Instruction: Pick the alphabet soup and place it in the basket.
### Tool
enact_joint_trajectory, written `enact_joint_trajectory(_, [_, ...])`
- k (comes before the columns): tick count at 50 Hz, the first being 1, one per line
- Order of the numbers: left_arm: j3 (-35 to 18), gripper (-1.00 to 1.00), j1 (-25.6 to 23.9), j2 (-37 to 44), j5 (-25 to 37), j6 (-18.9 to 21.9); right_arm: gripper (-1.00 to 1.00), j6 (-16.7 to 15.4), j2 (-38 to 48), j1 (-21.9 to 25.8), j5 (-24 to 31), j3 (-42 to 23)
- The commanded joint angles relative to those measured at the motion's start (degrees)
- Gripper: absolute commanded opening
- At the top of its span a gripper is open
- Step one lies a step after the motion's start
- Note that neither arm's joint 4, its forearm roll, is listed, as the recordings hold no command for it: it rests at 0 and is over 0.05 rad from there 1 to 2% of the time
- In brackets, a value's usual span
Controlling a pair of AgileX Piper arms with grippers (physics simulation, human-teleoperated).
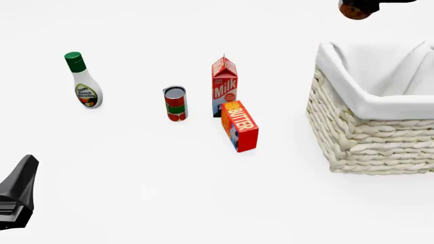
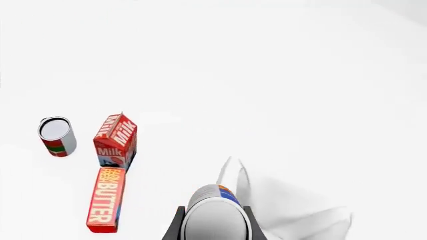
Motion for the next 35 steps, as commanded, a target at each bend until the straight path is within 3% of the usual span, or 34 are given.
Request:
enact_joint_trajectory(1, [0.0,1.00,0.0,0.0,0.0,0.0,-1.00,0.2,1.5,-6.4,0.0,-3.1])
enact_joint_trajectory(15, [0.0,1.00,0.0,0.0,0.0,0.0,-1.00,0.5,0.7,-10.7,-0.5,-1.4])
enact_joint_trajectory(25, [0.0,1.00,0.0,0.0,0.0,0.0,-1.00,-0.1,0.5,-13.8,-5.4,7.0])
enact_joint_trajectory(35, [0.0,1.00,0.0,0.0,0.0,0.0,-1.00,0.5,1.2,-15.3,-8.2,10.9])
